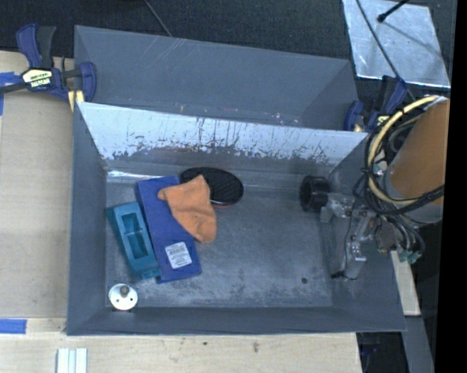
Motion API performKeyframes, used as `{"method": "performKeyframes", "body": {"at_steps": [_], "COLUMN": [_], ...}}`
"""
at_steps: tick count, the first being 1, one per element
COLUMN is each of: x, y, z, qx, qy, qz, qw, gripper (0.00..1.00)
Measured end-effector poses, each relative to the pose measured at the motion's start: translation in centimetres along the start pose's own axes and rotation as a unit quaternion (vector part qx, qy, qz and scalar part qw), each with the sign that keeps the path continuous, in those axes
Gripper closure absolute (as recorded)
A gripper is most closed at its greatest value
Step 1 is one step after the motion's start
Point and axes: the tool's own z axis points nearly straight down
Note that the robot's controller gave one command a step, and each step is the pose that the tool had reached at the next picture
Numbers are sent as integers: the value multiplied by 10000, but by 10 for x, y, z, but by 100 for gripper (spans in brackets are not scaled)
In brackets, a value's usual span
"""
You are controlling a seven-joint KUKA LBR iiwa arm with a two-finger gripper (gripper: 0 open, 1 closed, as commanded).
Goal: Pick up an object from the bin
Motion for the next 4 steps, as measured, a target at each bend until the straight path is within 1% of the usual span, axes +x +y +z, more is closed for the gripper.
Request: {"method": "performKeyframes", "body": {"at_steps": [1, 2, 3, 4], "x": [-2, -17, -30, -46], "y": [0, 4, 49, 78], "z": [-5, 17, 23, 43], "qx": [7, 18, 7, -4], "qy": [-44, -74, -25, -65], "qz": [-14, -410, -621, -265], "qw": [10000, 9991, 9981, 9996], "gripper": [0, 0, 0, 0]}}
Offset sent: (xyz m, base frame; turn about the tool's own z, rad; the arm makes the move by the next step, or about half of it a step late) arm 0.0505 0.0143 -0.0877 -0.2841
